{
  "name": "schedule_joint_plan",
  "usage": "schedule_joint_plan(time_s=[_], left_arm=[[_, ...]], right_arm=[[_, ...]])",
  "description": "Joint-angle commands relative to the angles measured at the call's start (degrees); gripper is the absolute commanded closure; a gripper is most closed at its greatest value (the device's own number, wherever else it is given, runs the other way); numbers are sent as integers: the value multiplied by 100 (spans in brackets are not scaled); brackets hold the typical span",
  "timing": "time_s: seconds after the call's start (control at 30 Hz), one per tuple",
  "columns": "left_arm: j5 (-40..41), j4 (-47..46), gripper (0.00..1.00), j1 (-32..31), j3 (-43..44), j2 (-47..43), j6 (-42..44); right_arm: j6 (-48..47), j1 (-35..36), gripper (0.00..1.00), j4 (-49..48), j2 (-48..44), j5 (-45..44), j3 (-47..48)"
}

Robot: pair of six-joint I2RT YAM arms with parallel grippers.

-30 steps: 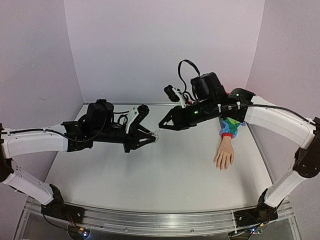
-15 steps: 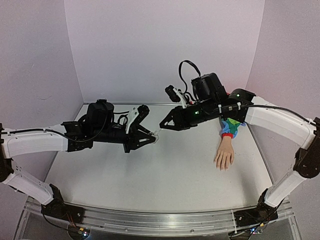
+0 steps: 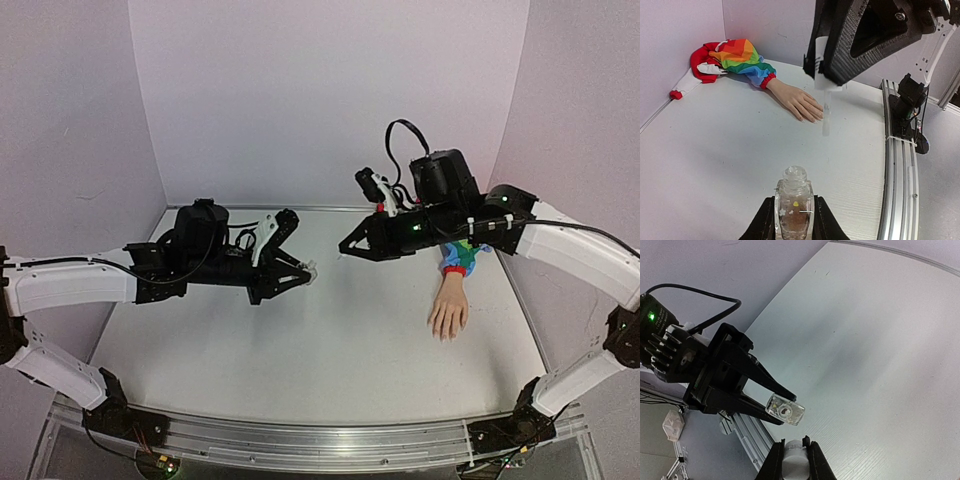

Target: Paint the nails

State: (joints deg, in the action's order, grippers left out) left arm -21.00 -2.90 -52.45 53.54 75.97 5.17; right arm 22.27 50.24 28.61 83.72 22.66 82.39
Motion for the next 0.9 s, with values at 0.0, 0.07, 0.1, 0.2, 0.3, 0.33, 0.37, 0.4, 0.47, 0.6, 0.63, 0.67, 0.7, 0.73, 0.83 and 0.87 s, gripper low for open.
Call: schedule_joint_plan(time_s=[0.0,0.07,0.1,0.2,0.3,0.33,0.37,0.4,0.47,0.6,0.63,0.67,0.7,0.73,0.83,0.87], left_arm=[[256,-258,100,6,153,-52,71],[386,-280,100,6,129,-195,18],[441,-282,100,1,124,-264,10],[745,-181,100,5,199,-558,-98],[1111,-38,100,5,337,-739,-132],[1230,41,100,6,413,-780,-130],[1350,129,100,6,501,-799,-130],[1456,207,100,6,586,-811,-131],[1580,244,100,6,668,-849,-133],[1712,41,100,4,615,-983,-208],[1721,-15,100,2,580,-1011,-200],[1721,-84,100,1,528,-1055,-145],[1726,-145,100,0,467,-1086,-96],[1734,-226,100,1,387,-1110,-25],[1785,-340,100,5,259,-1105,106],[1778,-324,100,14,268,-1090,118]], right_arm=[[652,-204,100,-156,-569,-839,-455],[1249,-285,100,51,-963,-1860,-826],[1676,-302,100,254,-1148,-2412,-1021],[3009,-311,100,963,-1660,-3964,-1656],[3844,-311,100,1628,-2001,-4758,-2156],[4101,-313,100,1875,-2079,-4968,-2256],[4374,-312,100,2142,-2130,-5150,-2368],[4605,-311,100,2379,-2179,-5296,-2486],[4932,-309,100,2598,-2268,-5463,-2700],[5450,-308,100,2700,-2325,-5715,-3074],[5493,-307,100,2700,-2308,-5770,-3155],[5511,-306,100,2706,-2271,-5854,-3187],[5533,-309,100,2710,-2231,-5924,-3215],[5582,-311,100,2702,-2194,-6000,-3261],[5642,-308,100,2568,-2004,-6122,-3444],[5629,-310,100,2479,-1927,-6117,-3483]])
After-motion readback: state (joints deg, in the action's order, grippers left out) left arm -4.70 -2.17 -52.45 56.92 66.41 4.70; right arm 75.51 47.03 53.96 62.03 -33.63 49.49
